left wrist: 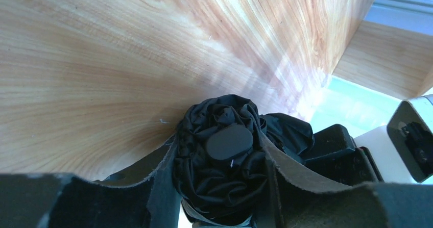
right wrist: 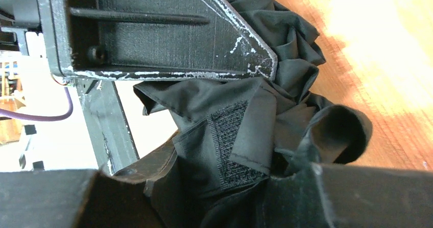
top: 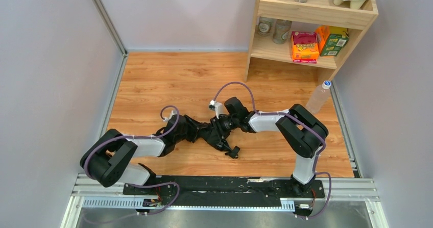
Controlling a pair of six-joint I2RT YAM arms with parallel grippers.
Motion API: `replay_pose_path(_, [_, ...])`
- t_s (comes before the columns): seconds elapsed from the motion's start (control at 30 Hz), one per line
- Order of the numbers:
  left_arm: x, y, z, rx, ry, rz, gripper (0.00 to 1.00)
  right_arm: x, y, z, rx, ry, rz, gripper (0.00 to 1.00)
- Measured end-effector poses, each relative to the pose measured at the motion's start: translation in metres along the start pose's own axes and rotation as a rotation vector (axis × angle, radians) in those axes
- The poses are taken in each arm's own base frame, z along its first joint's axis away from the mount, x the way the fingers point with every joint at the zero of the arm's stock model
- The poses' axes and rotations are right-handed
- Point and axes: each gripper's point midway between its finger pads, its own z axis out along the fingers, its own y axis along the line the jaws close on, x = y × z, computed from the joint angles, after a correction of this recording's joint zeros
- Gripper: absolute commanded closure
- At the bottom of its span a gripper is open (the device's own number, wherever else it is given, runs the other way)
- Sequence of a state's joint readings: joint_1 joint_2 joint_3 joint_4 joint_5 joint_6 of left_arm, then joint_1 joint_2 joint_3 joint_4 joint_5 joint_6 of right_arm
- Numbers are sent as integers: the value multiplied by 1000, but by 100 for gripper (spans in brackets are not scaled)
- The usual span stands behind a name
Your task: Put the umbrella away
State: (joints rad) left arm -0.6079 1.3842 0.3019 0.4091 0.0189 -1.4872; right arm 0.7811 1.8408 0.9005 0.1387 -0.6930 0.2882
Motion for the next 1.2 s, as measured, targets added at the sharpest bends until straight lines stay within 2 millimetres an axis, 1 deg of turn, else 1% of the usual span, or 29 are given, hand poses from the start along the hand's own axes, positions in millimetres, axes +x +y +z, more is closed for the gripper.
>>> replay_pose_path(0.03, [1,-1,1,13,3,-10,67,0,0,0,-3,5,10,100])
replay_pose_path(0.07, [1,-2,2,21,4,-16,71,0,0,0,-5,8,16,100])
replay_pose_path(0.1, [1,-2,2,29,2,-20,79,0,0,0,-10,13,24,100])
replay_pose_path(0.13, [0,-3,2,37,1,-22,84,0,0,0,-14,19,30,100])
replay_pose_path(0.17, [0,-3,2,41,0,-23,92,0,0,0,-19,22,34,100])
replay_pose_path(0.2, [0,-5,1,50,-3,-23,97,0,0,0,-26,24,38,100])
replay_pose_path(0.23, [-1,-6,0,54,-5,-22,100,0,1,0,-28,25,39,100])
replay_pose_path(0.27, [-1,-7,0,55,-7,-19,100,0,1,0,-29,25,40,100])
replay_pose_path(0.3, [-1,-6,-2,50,-8,-14,100,0,1,0,-31,27,41,92])
replay_pose_path(0.37, [-1,-6,-5,46,-9,-5,100,2,3,1,-32,36,53,65])
replay_pose_path(0.4, [0,-5,-7,41,-8,0,100,4,4,1,-27,45,62,61])
replay_pose_path(0.47, [0,-3,-11,31,-11,6,100,5,6,2,-8,57,78,36])
replay_pose_path(0.53, [1,0,-16,22,-12,15,100,7,7,0,37,67,90,23])
replay_pose_path(0.6, [0,4,-20,10,-18,19,100,8,10,-5,88,72,87,14])
replay_pose_path(0.8, [-2,13,-27,12,-41,22,100,0,9,-27,224,37,76,0])
replay_pose_path(0.87, [-3,14,-29,26,-46,22,100,-3,10,-35,262,19,95,0])
replay_pose_path(1.03, [-3,15,-32,56,-55,23,100,-18,18,-68,336,-74,149,0])
replay_pose_path(1.1, [-4,16,-36,78,-63,24,100,-23,14,-84,375,-125,195,0])
replay_pose_path(1.2, [-7,12,-43,122,-81,37,100,-20,-3,-113,448,-209,300,0])
